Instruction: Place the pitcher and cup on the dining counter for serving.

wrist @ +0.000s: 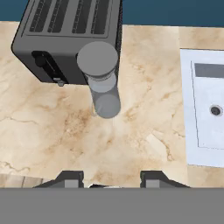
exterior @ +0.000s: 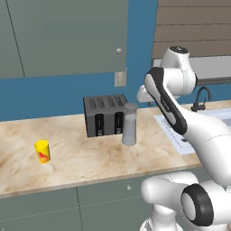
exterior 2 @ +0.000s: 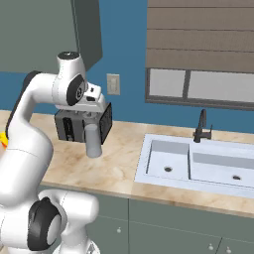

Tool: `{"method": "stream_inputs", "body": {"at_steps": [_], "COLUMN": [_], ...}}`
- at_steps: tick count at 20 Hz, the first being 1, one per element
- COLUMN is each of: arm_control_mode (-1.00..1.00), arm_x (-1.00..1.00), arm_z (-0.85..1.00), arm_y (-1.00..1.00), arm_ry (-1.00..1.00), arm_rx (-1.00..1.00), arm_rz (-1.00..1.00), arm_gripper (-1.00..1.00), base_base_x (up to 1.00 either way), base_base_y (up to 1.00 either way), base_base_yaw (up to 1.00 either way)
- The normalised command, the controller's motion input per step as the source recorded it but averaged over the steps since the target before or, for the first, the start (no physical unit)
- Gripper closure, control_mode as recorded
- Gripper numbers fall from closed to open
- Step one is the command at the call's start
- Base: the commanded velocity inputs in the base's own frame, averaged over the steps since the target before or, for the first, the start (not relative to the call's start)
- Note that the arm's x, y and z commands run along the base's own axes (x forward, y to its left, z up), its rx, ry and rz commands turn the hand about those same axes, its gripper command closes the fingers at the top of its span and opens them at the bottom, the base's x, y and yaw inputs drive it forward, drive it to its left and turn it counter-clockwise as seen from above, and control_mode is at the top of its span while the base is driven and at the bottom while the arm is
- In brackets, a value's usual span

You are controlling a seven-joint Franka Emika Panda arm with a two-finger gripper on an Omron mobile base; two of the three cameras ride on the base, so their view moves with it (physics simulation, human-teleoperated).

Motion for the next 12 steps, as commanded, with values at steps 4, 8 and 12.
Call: {"method": "stream_inputs", "body": {"at_steps": [4, 8, 12], "arm_control_mode": [-1.00, -1.00, -1.00], "arm_x": [-0.01, -0.23, -0.06], "arm_z": [0.00, -0.27, -0.85], "arm_y": [0.00, 0.24, 0.50], "arm_ry": [0.00, 0.00, 0.00], "arm_rx": [0.00, -0.02, -0.13], "arm_rz": [0.00, 0.00, 0.00], "arm_gripper": [-1.00, -1.00, -1.00], "base_base_x": [0.00, 0.00, 0.00], "base_base_y": [0.00, 0.00, 0.00], "base_base_yaw": [0.00, 0.00, 0.00]}}
